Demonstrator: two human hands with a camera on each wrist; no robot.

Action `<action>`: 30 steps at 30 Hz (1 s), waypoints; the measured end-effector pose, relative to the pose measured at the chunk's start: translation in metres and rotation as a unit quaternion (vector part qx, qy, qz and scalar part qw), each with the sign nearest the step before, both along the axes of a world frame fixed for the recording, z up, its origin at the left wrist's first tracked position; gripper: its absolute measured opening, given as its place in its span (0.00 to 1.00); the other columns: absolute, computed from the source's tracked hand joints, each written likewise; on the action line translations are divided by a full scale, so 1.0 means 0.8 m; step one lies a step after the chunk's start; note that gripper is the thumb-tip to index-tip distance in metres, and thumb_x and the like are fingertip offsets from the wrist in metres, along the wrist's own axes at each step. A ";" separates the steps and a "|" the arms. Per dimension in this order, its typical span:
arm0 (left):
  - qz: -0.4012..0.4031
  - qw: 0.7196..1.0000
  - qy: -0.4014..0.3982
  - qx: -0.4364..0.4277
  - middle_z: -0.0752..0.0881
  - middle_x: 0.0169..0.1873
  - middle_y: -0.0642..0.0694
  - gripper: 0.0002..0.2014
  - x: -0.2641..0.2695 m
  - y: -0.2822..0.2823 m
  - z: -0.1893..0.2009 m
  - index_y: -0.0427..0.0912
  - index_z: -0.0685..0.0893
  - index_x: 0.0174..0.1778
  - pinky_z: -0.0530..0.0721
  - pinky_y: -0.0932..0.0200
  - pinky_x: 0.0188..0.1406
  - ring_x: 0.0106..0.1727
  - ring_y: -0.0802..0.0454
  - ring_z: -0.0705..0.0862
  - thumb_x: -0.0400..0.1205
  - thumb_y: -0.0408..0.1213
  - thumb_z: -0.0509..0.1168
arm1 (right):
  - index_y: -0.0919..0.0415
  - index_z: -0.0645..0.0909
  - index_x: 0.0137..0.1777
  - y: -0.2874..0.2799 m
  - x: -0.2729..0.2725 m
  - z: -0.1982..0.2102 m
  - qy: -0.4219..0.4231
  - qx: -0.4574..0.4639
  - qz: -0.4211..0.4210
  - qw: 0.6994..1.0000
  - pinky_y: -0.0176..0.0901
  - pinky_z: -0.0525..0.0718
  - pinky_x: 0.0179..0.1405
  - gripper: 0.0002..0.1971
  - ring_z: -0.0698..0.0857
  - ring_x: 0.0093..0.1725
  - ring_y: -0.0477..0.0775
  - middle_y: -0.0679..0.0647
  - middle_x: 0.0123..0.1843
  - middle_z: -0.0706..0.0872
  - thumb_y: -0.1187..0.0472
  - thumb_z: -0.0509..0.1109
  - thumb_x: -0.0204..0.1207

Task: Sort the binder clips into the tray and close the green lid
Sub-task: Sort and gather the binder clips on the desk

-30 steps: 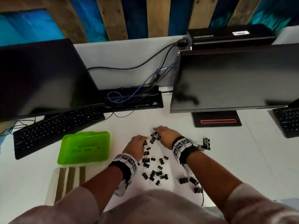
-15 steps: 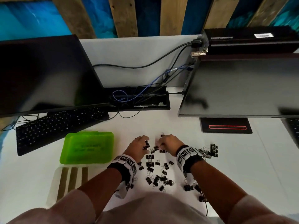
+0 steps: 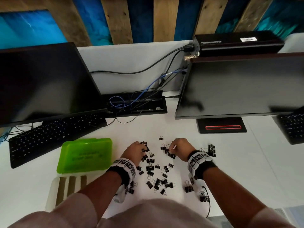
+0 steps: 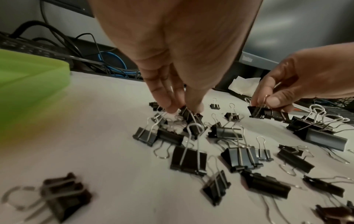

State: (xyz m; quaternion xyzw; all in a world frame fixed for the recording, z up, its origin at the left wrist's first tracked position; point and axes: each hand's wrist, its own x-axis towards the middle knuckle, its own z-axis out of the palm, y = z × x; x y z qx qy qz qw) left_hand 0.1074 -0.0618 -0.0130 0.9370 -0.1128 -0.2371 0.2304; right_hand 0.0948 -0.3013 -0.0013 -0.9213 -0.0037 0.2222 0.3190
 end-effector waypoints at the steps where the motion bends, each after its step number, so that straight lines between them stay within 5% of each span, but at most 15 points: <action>1: 0.001 1.000 -0.008 -0.001 0.81 0.55 0.46 0.10 0.002 -0.002 0.002 0.47 0.85 0.56 0.80 0.57 0.57 0.55 0.48 0.82 0.81 0.38 0.64 | 0.61 0.86 0.42 0.002 -0.001 0.002 -0.007 -0.004 0.010 1.000 0.35 0.78 0.47 0.02 0.81 0.43 0.48 0.54 0.50 0.87 0.64 0.73 0.73; 6: 0.063 0.996 -0.033 -0.055 0.84 0.42 0.55 0.07 0.006 -0.007 0.016 0.49 0.89 0.48 0.73 0.76 0.40 0.42 0.62 0.80 0.79 0.41 0.67 | 0.61 0.88 0.40 0.000 -0.010 0.013 -0.038 -0.013 0.008 0.999 0.43 0.85 0.51 0.04 0.87 0.47 0.52 0.54 0.47 0.90 0.65 0.71 0.72; 10: 0.087 0.989 -0.039 -0.109 0.87 0.38 0.53 0.05 0.003 -0.002 0.026 0.48 0.90 0.43 0.80 0.70 0.44 0.42 0.58 0.84 0.77 0.40 0.68 | 0.61 0.89 0.40 0.000 -0.021 0.017 -0.038 -0.019 0.014 0.999 0.45 0.86 0.52 0.04 0.87 0.48 0.53 0.54 0.48 0.90 0.64 0.72 0.72; 15: 0.111 0.982 -0.018 -0.152 0.89 0.36 0.44 0.03 -0.006 0.008 0.024 0.42 0.88 0.40 0.76 0.80 0.35 0.37 0.56 0.83 0.73 0.32 0.70 | 0.61 0.89 0.41 0.007 -0.034 0.022 -0.043 -0.017 0.009 0.999 0.42 0.86 0.52 0.04 0.87 0.47 0.52 0.54 0.48 0.90 0.64 0.72 0.73; 21: 0.104 0.976 0.022 -0.192 0.85 0.44 0.49 0.09 -0.014 0.014 0.017 0.50 0.83 0.50 0.82 0.66 0.37 0.40 0.52 0.84 0.79 0.32 0.64 | 0.63 0.88 0.42 0.018 -0.045 0.027 -0.054 -0.034 0.052 0.997 0.41 0.83 0.52 0.05 0.86 0.49 0.55 0.56 0.50 0.89 0.64 0.71 0.73; 26: 0.023 0.978 0.040 -0.202 0.85 0.53 0.49 0.10 -0.024 0.009 0.023 0.53 0.84 0.50 0.80 0.64 0.44 0.43 0.56 0.83 0.83 0.33 0.60 | 0.60 0.88 0.39 0.038 -0.051 0.031 -0.049 -0.013 0.103 0.993 0.37 0.77 0.60 0.05 0.83 0.62 0.48 0.52 0.75 0.75 0.66 0.70 0.71; 30: 0.015 0.962 0.104 -0.253 0.80 0.45 0.53 0.14 -0.036 0.006 0.022 0.57 0.82 0.45 0.87 0.50 0.50 0.44 0.54 0.80 0.83 0.31 0.59 | 0.60 0.88 0.41 0.059 -0.053 0.036 -0.046 -0.001 0.153 0.987 0.33 0.74 0.57 0.04 0.83 0.61 0.49 0.50 0.74 0.76 0.66 0.72 0.71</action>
